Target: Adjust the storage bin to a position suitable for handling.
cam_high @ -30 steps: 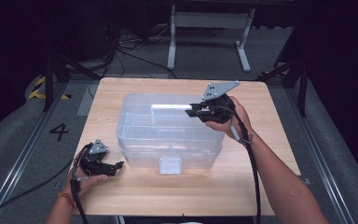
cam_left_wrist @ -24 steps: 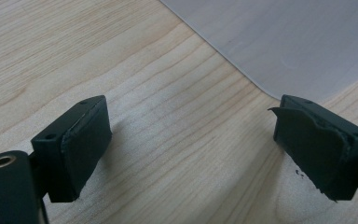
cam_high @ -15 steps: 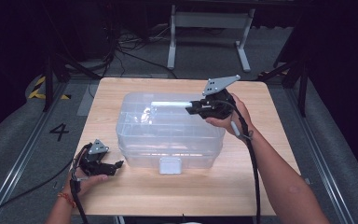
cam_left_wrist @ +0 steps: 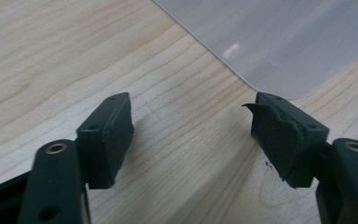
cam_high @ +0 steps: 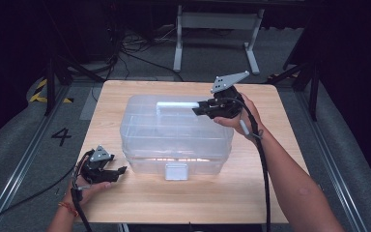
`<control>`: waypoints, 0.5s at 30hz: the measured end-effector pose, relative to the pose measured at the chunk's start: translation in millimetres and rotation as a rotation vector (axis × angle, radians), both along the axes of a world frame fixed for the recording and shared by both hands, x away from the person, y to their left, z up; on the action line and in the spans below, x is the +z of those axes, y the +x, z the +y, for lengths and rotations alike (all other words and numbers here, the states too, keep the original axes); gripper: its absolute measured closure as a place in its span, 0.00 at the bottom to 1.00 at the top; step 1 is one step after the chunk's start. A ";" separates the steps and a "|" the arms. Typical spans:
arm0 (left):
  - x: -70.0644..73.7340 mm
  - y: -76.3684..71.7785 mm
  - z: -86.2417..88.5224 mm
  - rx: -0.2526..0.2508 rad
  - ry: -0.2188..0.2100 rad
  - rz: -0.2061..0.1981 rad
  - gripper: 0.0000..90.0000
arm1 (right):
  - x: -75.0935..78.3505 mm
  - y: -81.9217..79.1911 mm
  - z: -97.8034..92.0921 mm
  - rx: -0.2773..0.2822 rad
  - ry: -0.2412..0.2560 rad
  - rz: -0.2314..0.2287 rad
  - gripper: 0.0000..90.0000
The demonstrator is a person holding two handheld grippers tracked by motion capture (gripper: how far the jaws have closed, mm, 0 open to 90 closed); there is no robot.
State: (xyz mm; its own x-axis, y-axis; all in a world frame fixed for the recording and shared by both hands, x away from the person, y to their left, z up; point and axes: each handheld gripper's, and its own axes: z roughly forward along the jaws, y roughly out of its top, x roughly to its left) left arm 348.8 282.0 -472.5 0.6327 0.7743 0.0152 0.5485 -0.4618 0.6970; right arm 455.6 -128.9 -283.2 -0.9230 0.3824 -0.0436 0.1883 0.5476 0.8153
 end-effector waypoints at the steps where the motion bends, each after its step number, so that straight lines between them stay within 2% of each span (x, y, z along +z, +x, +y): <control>1: 3.8 -2.0 0.4 0.010 -0.014 -0.010 0.37 | 0.4 0.7 0.0 0.000 0.001 0.003 0.85; 3: 12.3 -6.4 1.5 0.017 -0.058 -0.044 0.38 | 0.9 1.3 0.0 0.001 0.000 0.005 0.85; 6: 22.9 -13.0 0.5 0.020 -0.081 -0.094 0.40 | 1.8 2.9 -0.3 0.003 0.001 0.011 0.85; 10: 32.8 -17.7 -4.3 0.034 -0.077 -0.109 0.44 | 4.1 6.1 0.0 0.000 0.001 0.019 0.85; 14: 44.6 -24.8 -10.9 0.007 -0.093 -0.151 0.47 | 6.7 8.4 0.4 -0.005 -0.003 0.023 0.84; 15: 47.3 -26.0 -13.1 0.005 -0.070 -0.155 0.48 | 7.1 9.0 0.6 -0.004 -0.004 0.020 0.84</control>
